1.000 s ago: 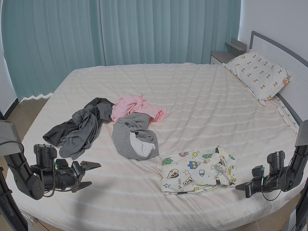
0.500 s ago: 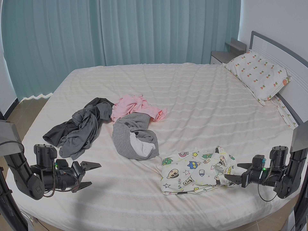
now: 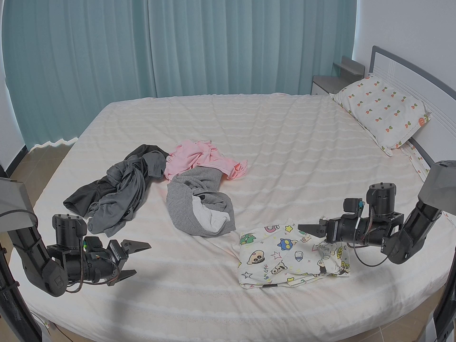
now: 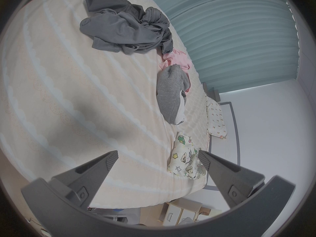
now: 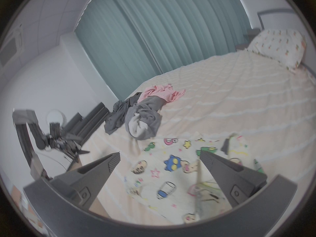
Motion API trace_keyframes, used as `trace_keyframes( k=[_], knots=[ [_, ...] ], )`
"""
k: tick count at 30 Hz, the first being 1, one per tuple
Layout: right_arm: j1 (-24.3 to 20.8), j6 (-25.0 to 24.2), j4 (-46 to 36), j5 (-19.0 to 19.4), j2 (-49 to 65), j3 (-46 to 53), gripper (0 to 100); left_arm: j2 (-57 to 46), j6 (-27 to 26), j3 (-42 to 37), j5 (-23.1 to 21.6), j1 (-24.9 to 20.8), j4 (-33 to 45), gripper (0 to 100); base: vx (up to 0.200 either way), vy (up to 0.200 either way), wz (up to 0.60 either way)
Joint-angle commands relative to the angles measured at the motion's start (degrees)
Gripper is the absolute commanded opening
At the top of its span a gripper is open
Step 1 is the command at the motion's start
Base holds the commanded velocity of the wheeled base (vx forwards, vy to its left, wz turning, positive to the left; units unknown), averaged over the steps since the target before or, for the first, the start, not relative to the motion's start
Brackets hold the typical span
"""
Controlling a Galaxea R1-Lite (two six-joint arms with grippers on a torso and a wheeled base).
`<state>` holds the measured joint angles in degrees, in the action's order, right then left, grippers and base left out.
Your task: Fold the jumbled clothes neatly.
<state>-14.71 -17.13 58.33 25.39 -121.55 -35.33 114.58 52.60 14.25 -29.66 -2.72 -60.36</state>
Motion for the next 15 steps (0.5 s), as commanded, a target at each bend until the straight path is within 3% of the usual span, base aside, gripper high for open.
trace_keyframes(
  k=[1, 15],
  knots=[
    [-2.78, -3.00, -1.64, -0.08, -2.81, -1.50, 100, 0.38, 0.04, 0.08, 0.39, -0.45, -0.03, 100, 0.000, 0.000, 0.00],
    [1.00, -2.47, -1.29, -1.93, -4.75, 8.35, 100, 0.47, -0.04, -0.01, 0.48, -0.45, -0.03, 100, 0.000, 0.000, 0.00]
  ],
)
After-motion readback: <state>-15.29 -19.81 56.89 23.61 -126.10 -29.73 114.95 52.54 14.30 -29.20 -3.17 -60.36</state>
